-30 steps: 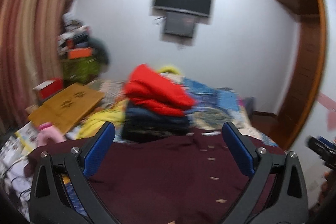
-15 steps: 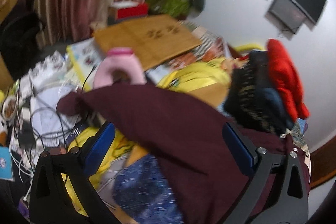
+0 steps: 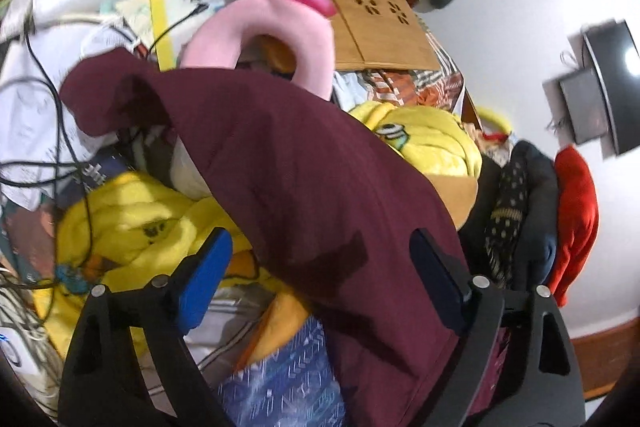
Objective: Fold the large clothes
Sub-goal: 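Grasp the maroon shirt sleeve with the left gripper and lift it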
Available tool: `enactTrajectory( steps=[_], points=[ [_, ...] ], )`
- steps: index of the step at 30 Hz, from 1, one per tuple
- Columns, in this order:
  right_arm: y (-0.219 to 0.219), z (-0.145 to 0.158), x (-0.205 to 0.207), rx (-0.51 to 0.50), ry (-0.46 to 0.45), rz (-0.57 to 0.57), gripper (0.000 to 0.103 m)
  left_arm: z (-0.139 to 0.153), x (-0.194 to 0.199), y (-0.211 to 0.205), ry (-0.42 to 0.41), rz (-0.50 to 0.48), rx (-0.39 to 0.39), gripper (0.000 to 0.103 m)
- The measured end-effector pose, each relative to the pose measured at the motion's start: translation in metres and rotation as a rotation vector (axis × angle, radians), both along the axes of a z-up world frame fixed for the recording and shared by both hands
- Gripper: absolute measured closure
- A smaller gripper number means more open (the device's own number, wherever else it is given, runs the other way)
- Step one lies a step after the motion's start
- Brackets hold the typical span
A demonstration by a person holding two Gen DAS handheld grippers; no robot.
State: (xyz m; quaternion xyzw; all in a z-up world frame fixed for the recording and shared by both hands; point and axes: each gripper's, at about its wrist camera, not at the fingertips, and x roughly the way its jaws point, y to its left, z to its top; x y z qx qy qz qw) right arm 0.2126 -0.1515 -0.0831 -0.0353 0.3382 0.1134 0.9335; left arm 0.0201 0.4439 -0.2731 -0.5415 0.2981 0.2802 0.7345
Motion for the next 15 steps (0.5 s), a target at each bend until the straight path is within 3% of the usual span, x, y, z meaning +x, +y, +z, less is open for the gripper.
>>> enactTrajectory(
  steps=[4, 7, 8, 9, 11, 15],
  points=[
    [0.003, 0.000, 0.004, -0.019, 0.001, 0.006, 0.000, -0.017, -0.001, 0.008, -0.062, 0.035, -0.063, 0.027],
    [0.007, -0.001, 0.005, -0.026, 0.006, 0.010, 0.000, -0.018, 0.002, 0.008, -0.074, 0.025, -0.065, 0.051],
    [0.007, -0.001, 0.006, -0.027, 0.007, 0.011, 0.000, -0.017, 0.003, 0.007, -0.065, 0.021, -0.050, 0.064],
    [0.008, -0.001, 0.006, -0.028, 0.008, 0.013, 0.000, -0.011, 0.006, 0.005, -0.044, 0.009, -0.016, 0.076],
    [0.009, -0.002, 0.005, -0.030, 0.011, 0.015, 0.000, -0.001, 0.009, 0.002, -0.012, -0.009, 0.039, 0.086],
    [0.008, -0.001, 0.005, -0.021, 0.009, 0.018, 0.000, 0.038, 0.027, -0.013, 0.090, -0.063, 0.233, 0.091]
  ],
)
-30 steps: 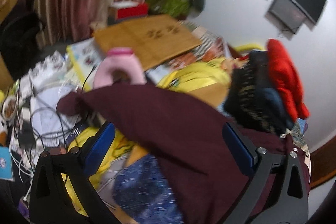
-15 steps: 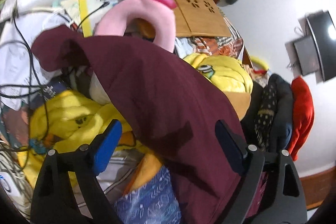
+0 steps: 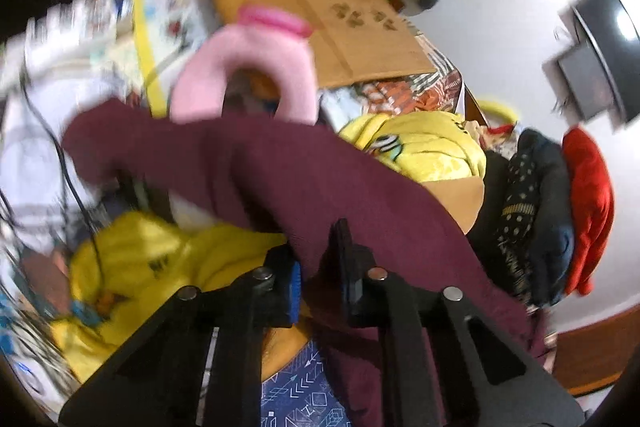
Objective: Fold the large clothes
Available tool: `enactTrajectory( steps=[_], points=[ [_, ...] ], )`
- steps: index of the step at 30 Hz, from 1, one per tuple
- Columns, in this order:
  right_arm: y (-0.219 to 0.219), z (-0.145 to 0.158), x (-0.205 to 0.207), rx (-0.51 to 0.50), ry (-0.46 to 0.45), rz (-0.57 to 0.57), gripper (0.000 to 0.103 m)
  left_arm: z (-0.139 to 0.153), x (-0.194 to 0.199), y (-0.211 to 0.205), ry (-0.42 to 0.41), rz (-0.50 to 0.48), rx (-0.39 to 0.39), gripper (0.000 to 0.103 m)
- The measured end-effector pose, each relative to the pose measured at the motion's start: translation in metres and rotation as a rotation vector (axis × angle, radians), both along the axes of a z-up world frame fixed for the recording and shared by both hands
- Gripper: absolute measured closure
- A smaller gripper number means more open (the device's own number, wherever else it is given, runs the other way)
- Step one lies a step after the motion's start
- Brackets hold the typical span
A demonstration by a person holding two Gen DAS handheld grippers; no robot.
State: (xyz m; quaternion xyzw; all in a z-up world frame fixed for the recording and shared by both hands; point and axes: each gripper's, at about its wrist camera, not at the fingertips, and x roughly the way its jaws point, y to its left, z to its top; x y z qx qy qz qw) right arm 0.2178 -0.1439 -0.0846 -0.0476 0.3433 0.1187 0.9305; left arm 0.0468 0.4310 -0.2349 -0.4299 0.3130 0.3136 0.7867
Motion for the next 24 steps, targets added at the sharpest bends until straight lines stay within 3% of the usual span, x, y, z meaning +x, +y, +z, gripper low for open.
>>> enactTrajectory(
  steps=[5, 9, 12, 18, 24],
  points=[
    [-0.007, 0.002, -0.003, 0.016, -0.011, -0.003, 0.000, 0.058, 0.027, -0.030, 0.029, -0.074, 0.235, 0.093],
    [-0.014, 0.004, -0.006, 0.034, -0.019, -0.015, 0.000, 0.115, 0.051, -0.078, -0.004, -0.172, 0.449, 0.093],
    [-0.020, 0.005, -0.010, 0.042, -0.029, -0.026, 0.000, 0.141, 0.065, -0.118, -0.041, -0.264, 0.548, 0.093],
    [-0.029, 0.007, -0.016, 0.046, -0.050, -0.037, 0.000, 0.142, 0.088, -0.176, -0.047, -0.431, 0.580, 0.093],
    [-0.035, 0.008, -0.023, 0.063, -0.063, -0.038, 0.000, 0.105, 0.105, -0.197, 0.031, -0.549, 0.518, 0.093]
  ],
)
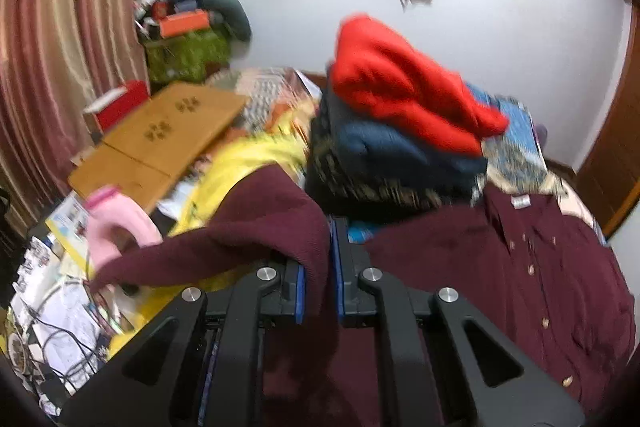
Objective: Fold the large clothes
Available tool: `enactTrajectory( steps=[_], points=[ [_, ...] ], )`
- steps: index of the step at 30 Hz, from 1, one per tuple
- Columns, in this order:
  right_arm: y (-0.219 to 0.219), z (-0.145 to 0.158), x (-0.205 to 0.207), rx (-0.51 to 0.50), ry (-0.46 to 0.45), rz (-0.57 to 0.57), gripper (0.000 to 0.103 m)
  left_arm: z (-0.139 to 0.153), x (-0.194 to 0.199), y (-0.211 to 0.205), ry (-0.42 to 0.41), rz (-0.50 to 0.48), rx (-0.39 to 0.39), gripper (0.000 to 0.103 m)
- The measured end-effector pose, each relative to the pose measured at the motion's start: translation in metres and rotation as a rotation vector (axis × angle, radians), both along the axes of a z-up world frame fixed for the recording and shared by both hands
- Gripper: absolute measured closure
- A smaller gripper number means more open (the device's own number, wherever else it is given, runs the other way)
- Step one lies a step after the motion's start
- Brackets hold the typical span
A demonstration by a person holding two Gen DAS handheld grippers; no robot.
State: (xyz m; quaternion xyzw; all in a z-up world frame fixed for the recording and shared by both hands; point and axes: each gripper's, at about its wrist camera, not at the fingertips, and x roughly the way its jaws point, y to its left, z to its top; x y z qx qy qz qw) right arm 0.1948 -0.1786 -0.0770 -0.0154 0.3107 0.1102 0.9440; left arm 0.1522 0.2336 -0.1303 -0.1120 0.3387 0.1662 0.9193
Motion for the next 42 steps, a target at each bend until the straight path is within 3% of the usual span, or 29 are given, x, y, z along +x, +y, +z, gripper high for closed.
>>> enactTrajectory(
  steps=[4, 7, 11, 17, 24, 28, 34, 35, 37, 39, 42],
  points=[
    [-0.002, 0.001, -0.006, 0.002, -0.013, 0.000, 0.000, -0.035, 0.003, -0.006, 0.090, 0.001, -0.094, 0.089],
    [-0.003, 0.001, -0.009, -0.001, -0.017, -0.002, 0.000, -0.072, 0.001, -0.003, 0.198, -0.014, -0.212, 0.063],
    [-0.002, 0.000, -0.009, 0.001, -0.017, -0.004, 0.000, -0.103, -0.012, -0.001, 0.270, 0.009, -0.296, 0.054],
    [0.006, -0.001, -0.009, -0.019, -0.012, 0.007, 0.000, -0.089, -0.055, 0.036, 0.167, 0.093, -0.429, 0.049],
    [0.028, -0.004, -0.005, -0.058, -0.011, 0.032, 0.000, -0.066, -0.101, 0.103, 0.025, 0.279, -0.463, 0.037],
    [0.039, -0.007, -0.003, -0.093, -0.008, 0.041, 0.000, -0.076, -0.105, 0.148, -0.017, 0.355, -0.557, 0.037],
    [0.045, -0.009, 0.003, -0.123, 0.003, 0.033, 0.000, -0.109, -0.086, 0.192, -0.012, 0.431, -0.659, 0.037],
    [0.046, -0.010, 0.004, -0.124, 0.008, 0.030, 0.000, -0.115, -0.082, 0.197, -0.006, 0.441, -0.667, 0.039],
    [0.046, -0.012, 0.007, -0.128, 0.022, 0.023, 0.000, -0.123, -0.078, 0.206, 0.019, 0.489, -0.651, 0.056],
    [0.046, -0.013, 0.008, -0.127, 0.028, 0.021, 0.000, -0.127, -0.073, 0.209, 0.049, 0.538, -0.592, 0.085],
    [0.045, -0.013, 0.007, -0.132, 0.028, 0.021, 0.000, -0.118, -0.066, 0.205, 0.061, 0.543, -0.484, 0.095]
  ],
)
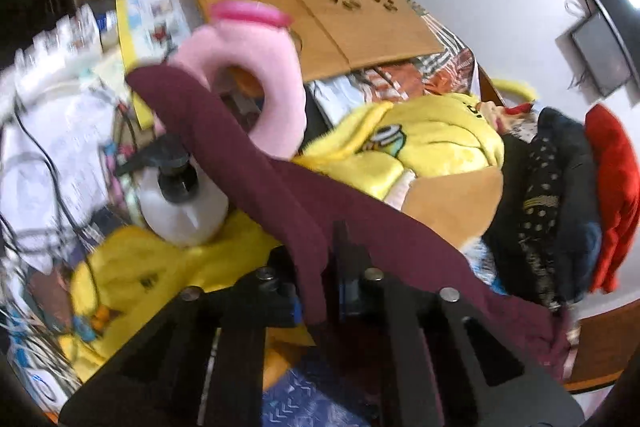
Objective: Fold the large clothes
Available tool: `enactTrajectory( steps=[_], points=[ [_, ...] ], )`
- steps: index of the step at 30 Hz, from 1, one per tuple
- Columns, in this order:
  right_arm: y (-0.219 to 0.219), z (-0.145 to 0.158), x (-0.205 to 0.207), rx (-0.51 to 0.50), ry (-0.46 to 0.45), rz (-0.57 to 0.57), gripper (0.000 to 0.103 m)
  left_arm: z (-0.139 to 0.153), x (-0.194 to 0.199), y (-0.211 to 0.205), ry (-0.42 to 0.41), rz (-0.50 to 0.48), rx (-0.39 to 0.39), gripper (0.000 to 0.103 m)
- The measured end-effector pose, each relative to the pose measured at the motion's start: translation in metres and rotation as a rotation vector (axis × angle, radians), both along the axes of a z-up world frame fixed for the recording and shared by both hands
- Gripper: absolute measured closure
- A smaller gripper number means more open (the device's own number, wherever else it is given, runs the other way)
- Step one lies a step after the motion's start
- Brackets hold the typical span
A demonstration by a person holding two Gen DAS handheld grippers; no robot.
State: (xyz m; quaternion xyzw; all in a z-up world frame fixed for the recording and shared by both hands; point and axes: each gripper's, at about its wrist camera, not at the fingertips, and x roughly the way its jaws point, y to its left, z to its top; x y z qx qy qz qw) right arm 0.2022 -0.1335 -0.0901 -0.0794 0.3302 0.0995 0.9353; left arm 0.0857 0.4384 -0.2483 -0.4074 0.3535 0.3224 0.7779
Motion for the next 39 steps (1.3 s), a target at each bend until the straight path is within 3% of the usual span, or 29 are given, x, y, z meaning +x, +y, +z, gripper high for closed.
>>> enactTrajectory(
  steps=[6, 9, 15, 22, 26, 29, 32, 36, 39],
  points=[
    [-0.008, 0.000, 0.003, 0.028, 0.005, -0.003, 0.000, 0.075, 0.014, -0.033, -0.044, -0.063, 0.297, 0.098],
    [-0.013, 0.002, 0.001, 0.041, -0.006, -0.003, 0.000, 0.125, 0.019, -0.060, -0.149, -0.121, 0.389, 0.098],
    [-0.031, 0.008, -0.002, 0.077, -0.033, -0.014, 0.000, 0.200, 0.042, -0.138, -0.333, -0.323, 0.490, 0.098],
    [-0.064, 0.019, -0.007, 0.129, -0.075, -0.032, 0.000, 0.251, 0.088, -0.238, -0.491, -0.602, 0.487, 0.099],
    [-0.084, 0.026, -0.010, 0.151, -0.098, -0.048, 0.000, 0.253, 0.121, -0.300, -0.512, -0.768, 0.448, 0.099],
    [-0.098, 0.027, -0.009, 0.171, -0.102, -0.071, 0.000, 0.239, 0.143, -0.352, -0.476, -0.908, 0.409, 0.099],
    [-0.110, 0.025, -0.009, 0.199, -0.085, -0.084, 0.000, 0.212, 0.160, -0.400, -0.402, -1.033, 0.376, 0.099],
    [-0.125, 0.018, -0.008, 0.215, -0.053, -0.112, 0.000, 0.153, 0.175, -0.464, -0.236, -1.232, 0.292, 0.099],
    [-0.131, 0.013, -0.009, 0.200, -0.035, -0.130, 0.000, 0.122, 0.175, -0.496, -0.143, -1.323, 0.266, 0.099]
  ],
)
